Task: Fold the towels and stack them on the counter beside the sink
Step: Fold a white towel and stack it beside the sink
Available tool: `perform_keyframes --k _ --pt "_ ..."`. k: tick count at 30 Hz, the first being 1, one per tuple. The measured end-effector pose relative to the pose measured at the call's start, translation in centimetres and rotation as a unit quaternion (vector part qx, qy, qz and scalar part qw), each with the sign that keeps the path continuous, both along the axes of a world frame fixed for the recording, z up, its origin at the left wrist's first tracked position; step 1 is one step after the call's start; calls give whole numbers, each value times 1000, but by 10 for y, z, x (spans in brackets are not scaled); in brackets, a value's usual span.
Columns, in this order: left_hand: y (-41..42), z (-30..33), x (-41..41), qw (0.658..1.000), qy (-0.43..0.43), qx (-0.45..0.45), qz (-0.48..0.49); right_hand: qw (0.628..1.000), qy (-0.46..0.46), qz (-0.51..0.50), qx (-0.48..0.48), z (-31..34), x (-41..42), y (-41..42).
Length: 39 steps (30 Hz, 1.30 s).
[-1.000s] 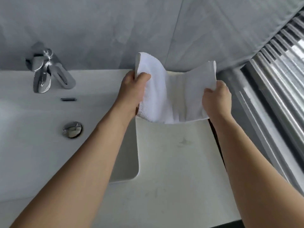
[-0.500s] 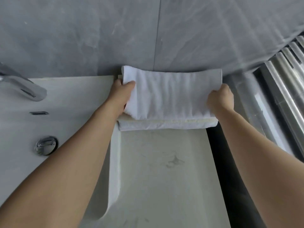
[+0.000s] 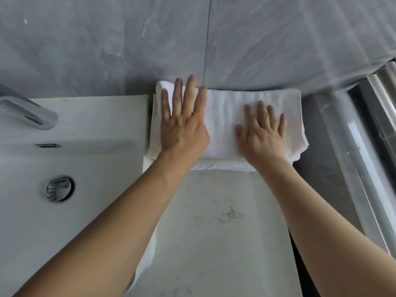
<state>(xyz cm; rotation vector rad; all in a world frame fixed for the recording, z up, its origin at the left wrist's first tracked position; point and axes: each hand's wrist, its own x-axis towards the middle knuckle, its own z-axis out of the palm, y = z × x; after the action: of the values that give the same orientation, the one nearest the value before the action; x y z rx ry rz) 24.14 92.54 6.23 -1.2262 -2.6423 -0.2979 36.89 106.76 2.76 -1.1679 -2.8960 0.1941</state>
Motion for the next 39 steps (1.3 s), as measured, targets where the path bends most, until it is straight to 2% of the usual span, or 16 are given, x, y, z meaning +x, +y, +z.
perform_keyframes --k 6,14,18,22,30,34,39 --pt "-26 -32 -27 991 -94 -92 -5 1000 19 -14 -18 -10 6 10" --pt "-36 -32 -29 990 -106 -89 3 995 18 -84 -54 8 9 9" --pt "-71 -16 -12 994 -111 -7 5 994 104 -7 -34 29 12 -50" --pt "-122 -9 7 989 -146 23 13 986 155 36 -53 41 15 -124" --pt "-225 -2 9 988 -141 63 6 977 172 89 -90 42 -3 -242" --pt "-298 0 -15 986 -139 92 13 975 181 103 -83 46 -33 -309" --pt "-400 1 -63 984 -139 107 -23 965 216 109 -99 53 -87 -415"
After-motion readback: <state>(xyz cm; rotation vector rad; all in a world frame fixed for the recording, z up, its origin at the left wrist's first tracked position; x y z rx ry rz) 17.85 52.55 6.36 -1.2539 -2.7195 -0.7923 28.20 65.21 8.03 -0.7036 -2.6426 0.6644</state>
